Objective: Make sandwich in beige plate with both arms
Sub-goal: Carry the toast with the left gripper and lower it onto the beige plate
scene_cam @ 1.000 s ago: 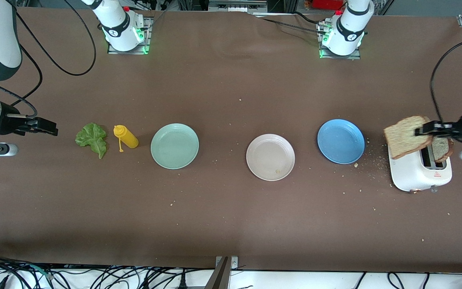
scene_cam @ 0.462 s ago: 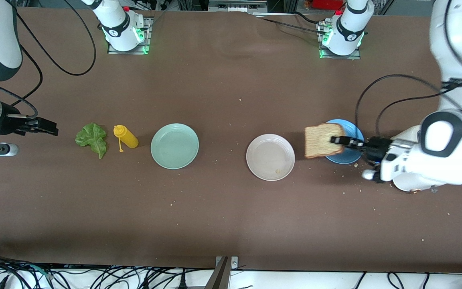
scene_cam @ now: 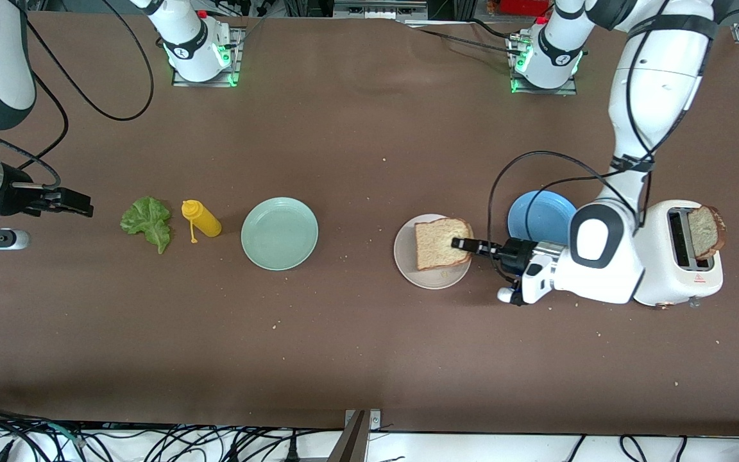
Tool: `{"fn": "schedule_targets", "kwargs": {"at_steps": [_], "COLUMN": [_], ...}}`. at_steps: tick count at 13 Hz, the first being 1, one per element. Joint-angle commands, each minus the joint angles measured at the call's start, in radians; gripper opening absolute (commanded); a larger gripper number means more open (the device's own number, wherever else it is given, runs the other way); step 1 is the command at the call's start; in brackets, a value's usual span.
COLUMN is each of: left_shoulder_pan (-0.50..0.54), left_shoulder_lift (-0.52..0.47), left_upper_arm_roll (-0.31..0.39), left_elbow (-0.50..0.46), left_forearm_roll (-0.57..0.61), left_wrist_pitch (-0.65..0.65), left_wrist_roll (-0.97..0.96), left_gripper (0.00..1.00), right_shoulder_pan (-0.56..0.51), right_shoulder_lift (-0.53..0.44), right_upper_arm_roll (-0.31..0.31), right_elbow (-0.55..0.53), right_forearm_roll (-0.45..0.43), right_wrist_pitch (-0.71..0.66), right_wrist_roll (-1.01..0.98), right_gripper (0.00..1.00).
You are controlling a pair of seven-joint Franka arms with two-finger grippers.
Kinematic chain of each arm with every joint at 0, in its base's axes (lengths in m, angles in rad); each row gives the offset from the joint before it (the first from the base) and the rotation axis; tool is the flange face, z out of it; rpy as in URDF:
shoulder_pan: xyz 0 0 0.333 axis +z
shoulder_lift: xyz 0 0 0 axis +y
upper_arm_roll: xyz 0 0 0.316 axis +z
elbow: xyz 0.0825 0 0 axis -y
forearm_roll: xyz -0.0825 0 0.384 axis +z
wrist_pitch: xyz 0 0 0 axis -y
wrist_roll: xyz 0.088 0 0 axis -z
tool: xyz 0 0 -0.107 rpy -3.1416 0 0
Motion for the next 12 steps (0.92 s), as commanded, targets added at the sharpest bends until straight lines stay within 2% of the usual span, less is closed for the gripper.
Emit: {"fn": "schedule_targets", "kwargs": {"at_steps": [1,6,11,12], "left_shoulder_pan": [-0.014,-0.071,-0.080,-0.080], "left_shoulder_lift": [0.031,0.039,0.062,0.065], "left_upper_arm_roll": [0.014,0.014,0.016,0.017], "left_elbow": [0.026,0.013,0.012,0.012], "left_forearm_roll": [-0.038,-0.037,-0.026,-0.024], "left_wrist_pitch": [0.007,0.044,0.061,0.061], "left_wrist_roll": [0.010,0.012,0.013,0.013], "left_gripper": [0.00,0.00,0.00,0.05], "right_shoulder_pan": [-0.004,-0.004,-0.004,-0.004], "right_shoulder_lift": [-0.012,-0.012,-0.012,-0.012], "right_upper_arm_roll": [0.003,0.003,0.003,0.003], "right_elbow": [-0.008,-0.008,-0.010,-0.010], "right_forearm_roll": [-0.016,-0.016,-0.016,-0.016], "right_wrist_pitch": [-0.002,-0.002,-0.002,-0.002], "right_wrist_roll": [-0.004,-0.004,-0.004,-0.004], "right_gripper": [1.00,1.00,1.00,1.00]}}
